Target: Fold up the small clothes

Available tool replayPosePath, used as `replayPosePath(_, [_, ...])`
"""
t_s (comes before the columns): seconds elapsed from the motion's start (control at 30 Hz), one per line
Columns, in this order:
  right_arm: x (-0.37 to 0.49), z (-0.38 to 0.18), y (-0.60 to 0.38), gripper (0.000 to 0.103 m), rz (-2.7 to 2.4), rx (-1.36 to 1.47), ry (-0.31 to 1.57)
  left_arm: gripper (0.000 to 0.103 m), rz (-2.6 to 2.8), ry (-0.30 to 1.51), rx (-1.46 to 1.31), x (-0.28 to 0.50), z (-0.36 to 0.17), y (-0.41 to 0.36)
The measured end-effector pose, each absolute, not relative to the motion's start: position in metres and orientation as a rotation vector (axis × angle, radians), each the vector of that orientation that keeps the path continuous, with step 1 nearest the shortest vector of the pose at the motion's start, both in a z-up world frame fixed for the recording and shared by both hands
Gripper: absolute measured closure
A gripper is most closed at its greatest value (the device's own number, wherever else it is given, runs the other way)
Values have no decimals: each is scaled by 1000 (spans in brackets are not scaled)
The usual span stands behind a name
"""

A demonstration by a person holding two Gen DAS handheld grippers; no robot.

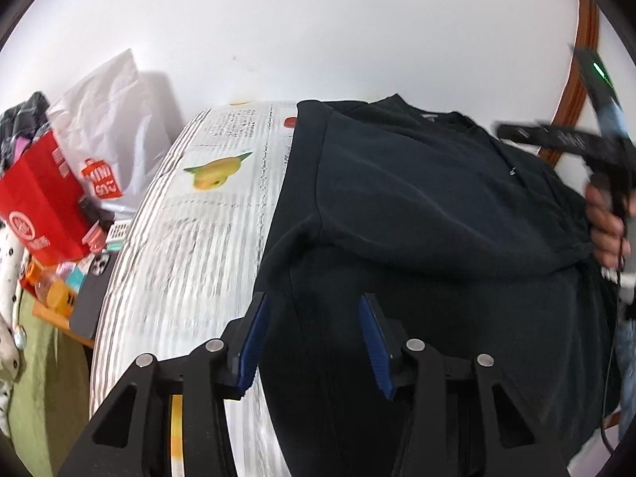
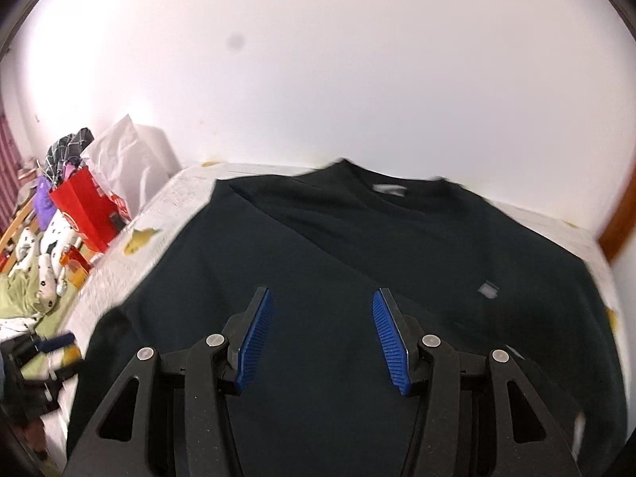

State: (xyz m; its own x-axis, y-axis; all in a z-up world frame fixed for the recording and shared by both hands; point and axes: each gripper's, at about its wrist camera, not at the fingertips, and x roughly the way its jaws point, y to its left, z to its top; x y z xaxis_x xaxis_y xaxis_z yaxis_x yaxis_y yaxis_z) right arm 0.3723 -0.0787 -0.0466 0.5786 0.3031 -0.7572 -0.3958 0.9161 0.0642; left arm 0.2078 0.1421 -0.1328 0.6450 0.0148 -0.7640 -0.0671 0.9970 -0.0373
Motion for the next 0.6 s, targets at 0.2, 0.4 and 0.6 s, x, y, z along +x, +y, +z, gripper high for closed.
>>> replayPosePath(0.2, [437,-79,-5,51,490,-170,906,76,29,888,-12,247,-149,141])
replayPosePath(0.4, [495,-113,51,51,586,-140,969,79,-4,889,37,264,-162,140])
replayPosePath(0.6, [522,-140,78,51,641,-60,1033,93,-19,851,31,267,-163,137])
